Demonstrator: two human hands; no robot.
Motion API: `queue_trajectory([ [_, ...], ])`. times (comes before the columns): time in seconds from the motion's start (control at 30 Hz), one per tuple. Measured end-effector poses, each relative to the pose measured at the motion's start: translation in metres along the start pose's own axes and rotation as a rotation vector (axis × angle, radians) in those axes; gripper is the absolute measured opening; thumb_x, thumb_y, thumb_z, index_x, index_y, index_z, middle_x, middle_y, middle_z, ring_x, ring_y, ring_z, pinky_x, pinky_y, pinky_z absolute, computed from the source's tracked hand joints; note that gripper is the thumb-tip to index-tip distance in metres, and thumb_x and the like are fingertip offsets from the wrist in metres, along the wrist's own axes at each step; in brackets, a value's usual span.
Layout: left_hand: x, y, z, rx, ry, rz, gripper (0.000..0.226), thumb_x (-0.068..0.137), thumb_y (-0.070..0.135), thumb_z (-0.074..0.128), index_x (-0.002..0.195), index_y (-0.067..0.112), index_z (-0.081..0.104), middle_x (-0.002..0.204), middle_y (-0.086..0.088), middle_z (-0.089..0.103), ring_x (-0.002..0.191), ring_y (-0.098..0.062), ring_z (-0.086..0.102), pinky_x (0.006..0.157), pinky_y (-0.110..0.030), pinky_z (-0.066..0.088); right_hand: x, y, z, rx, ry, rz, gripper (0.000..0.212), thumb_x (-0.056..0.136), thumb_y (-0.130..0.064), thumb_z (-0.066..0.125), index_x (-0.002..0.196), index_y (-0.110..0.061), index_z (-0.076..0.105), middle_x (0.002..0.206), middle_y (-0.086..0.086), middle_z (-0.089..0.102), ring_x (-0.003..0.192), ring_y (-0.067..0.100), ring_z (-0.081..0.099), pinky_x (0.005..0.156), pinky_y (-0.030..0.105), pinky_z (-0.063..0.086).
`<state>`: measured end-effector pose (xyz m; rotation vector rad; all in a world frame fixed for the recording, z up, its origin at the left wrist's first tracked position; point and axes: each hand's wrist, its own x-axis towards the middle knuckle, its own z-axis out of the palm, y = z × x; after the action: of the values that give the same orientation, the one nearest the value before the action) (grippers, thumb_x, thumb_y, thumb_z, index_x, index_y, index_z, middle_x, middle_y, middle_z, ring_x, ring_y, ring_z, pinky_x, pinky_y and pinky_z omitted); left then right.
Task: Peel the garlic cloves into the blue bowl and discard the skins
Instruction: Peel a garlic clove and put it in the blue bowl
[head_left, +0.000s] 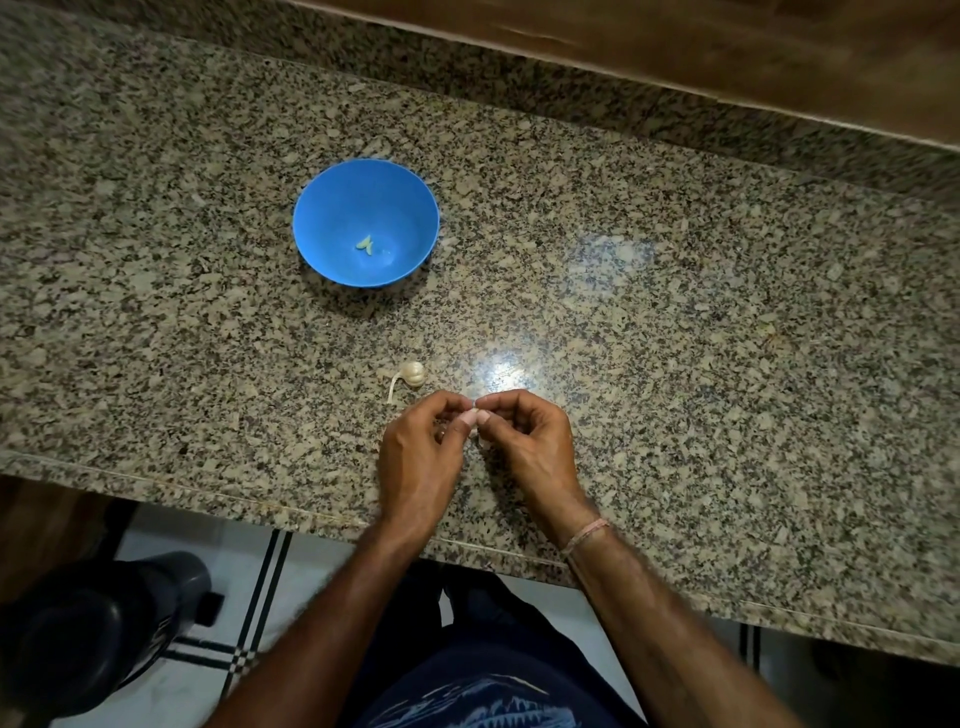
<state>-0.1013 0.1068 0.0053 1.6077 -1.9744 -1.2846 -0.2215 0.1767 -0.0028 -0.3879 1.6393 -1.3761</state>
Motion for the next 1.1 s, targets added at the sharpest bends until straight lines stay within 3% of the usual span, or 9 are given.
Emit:
queue_trajectory([
  [0.23,0.004,-0.008,-0.004,0.079,0.079,0.032,0.009,0.097,0.020,0.070,0.104,0.025,0.068,0.097,0.013,0.068,0.085,-0.001,0.062,0.061,-0.021,0.043,0.000,0.002,0.001,-0.106,0.013,-0.036,0.016,0.094,-0.004,0.073,0.107,-0.013,0.076,0.104,0.002,0.078,0.098,0.019,0.075,0.087,0.035,0.063],
  [0.37,0.011,-0.025,-0.017,0.044,0.163,-0.008,0.016,0.096,0.012,0.069,0.107,0.024,0.065,0.105,0.010,0.070,0.086,-0.005,0.065,0.061,-0.022,0.047,0.002,0.008,0.000,-0.361,0.060,-0.188,0.020,0.095,-0.005,0.073,0.110,-0.017,0.077,0.108,-0.006,0.075,0.094,0.006,0.072,0.083,0.025,0.062],
  [0.5,0.025,-0.042,-0.034,0.130,0.225,-0.010,0.025,0.093,0.009,0.073,0.110,0.025,0.065,0.108,0.007,0.070,0.089,-0.013,0.068,0.064,-0.024,0.049,0.003,0.013,0.000,-0.440,0.032,-0.221,0.025,0.097,-0.006,0.070,0.118,-0.019,0.076,0.114,-0.009,0.077,0.105,-0.003,0.070,0.090,0.017,0.057],
  [0.6,0.019,-0.044,-0.035,0.205,0.251,0.034,0.031,0.090,0.007,0.075,0.115,0.021,0.064,0.120,0.005,0.059,0.093,-0.012,0.062,0.066,-0.017,0.046,0.001,0.014,-0.005,-0.445,0.037,-0.247,0.028,0.097,-0.003,0.069,0.118,-0.019,0.076,0.116,-0.009,0.075,0.104,-0.001,0.069,0.089,0.019,0.058],
  [0.7,0.002,-0.038,-0.017,0.189,0.151,0.137,0.028,0.093,0.017,0.075,0.118,0.021,0.063,0.123,0.006,0.056,0.093,-0.009,0.062,0.067,-0.017,0.054,-0.001,0.013,-0.015,-0.447,0.070,-0.240,0.029,0.095,-0.001,0.070,0.119,-0.018,0.075,0.118,-0.010,0.071,0.103,-0.003,0.066,0.090,0.016,0.056],
  [0.8,-0.003,-0.031,0.010,0.179,-0.009,0.204,0.042,0.090,0.033,0.077,0.127,0.019,0.062,0.126,0.005,0.057,0.101,-0.008,0.061,0.077,-0.022,0.059,-0.004,0.014,-0.026,-0.472,0.099,-0.231,0.030,0.096,-0.004,0.070,0.122,-0.017,0.073,0.119,-0.009,0.070,0.106,-0.003,0.066,0.094,0.019,0.056],
  [0.87,0.000,-0.029,0.021,0.247,-0.030,0.251,0.049,0.088,0.039,0.078,0.128,0.018,0.060,0.123,0.002,0.059,0.101,-0.010,0.060,0.077,-0.026,0.058,-0.007,0.015,-0.030,-0.500,0.117,-0.242,0.032,0.095,-0.004,0.072,0.124,-0.017,0.072,0.118,-0.009,0.069,0.105,-0.002,0.066,0.094,0.020,0.057],
  [1.1,0.010,-0.031,0.021,0.298,0.044,0.324,0.015,0.092,0.015,0.075,0.107,0.017,0.070,0.101,0.005,0.065,0.086,-0.010,0.060,0.068,-0.025,0.057,-0.011,0.021,-0.029,-0.603,0.107,-0.304,0.039,0.092,0.000,0.074,0.130,-0.012,0.069,0.116,-0.005,0.064,0.103,0.002,0.063,0.094,0.020,0.057],
])
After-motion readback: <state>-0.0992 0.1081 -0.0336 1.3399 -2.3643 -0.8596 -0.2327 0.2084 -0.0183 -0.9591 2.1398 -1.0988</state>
